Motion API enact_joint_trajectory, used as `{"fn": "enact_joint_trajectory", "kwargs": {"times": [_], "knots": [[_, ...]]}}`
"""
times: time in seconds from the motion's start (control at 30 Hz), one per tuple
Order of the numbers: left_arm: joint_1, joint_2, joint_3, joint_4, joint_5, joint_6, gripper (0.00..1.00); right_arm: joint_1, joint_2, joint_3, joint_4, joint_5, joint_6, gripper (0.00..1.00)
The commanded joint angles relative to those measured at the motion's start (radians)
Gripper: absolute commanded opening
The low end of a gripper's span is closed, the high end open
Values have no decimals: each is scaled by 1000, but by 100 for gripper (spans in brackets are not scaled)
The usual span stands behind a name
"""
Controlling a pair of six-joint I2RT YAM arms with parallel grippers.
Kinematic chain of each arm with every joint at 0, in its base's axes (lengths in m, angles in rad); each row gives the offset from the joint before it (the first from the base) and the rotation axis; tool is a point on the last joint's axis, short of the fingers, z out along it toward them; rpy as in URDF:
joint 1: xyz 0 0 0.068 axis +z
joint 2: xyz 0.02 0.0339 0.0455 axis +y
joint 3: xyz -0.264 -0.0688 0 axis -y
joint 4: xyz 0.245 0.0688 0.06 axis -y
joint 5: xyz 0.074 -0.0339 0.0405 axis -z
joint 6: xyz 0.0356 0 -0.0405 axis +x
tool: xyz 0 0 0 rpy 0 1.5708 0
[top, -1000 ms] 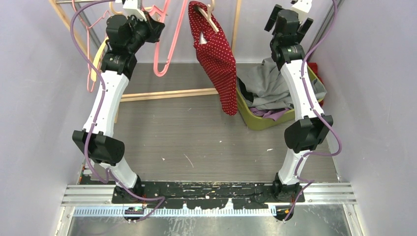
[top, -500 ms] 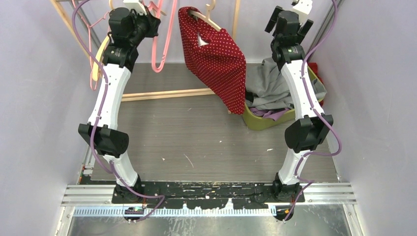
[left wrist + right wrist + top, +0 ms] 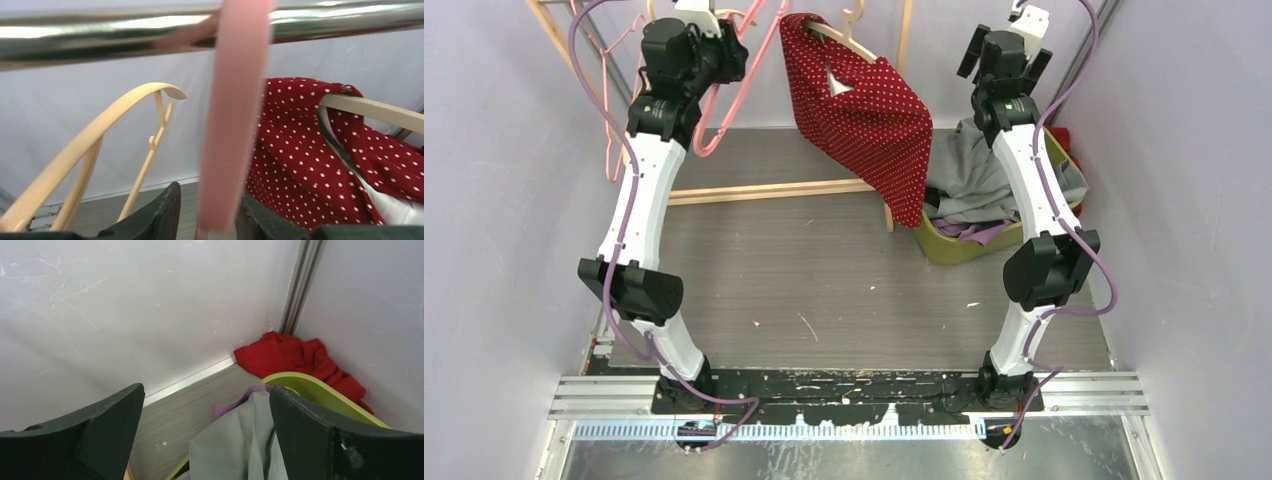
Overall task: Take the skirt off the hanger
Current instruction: Place the hanger at the clothesline, then pick up the hanger from the clothesline.
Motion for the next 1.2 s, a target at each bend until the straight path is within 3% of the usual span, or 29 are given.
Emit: {"fn": "enact_joint_trajectory", "kwargs": {"times": [0.0,0.1,0.37,0.6,0.77,0.97,1.17], "knots": [[7,-120,-4,30,5,25,46,-3,-58,-1,26,-21,22,100],[7,-189,-40,33,22,19,48,-4,-72,-12,19,-26,25,100],[7,-431,-203,6,-8,31,65,3,-119,-63,-37,-109,79,100],[3,-584,-313,-59,20,-2,68,84,-162,-141,-78,-196,96,99],[-73,-579,-290,-66,134,-126,60,225,-194,-197,-76,-197,79,98],[-222,-501,-210,-64,123,-190,56,358,-242,-238,-112,-184,99,98],[-284,-427,-216,-20,106,-213,55,422,-297,-295,-147,-148,103,98]]}}
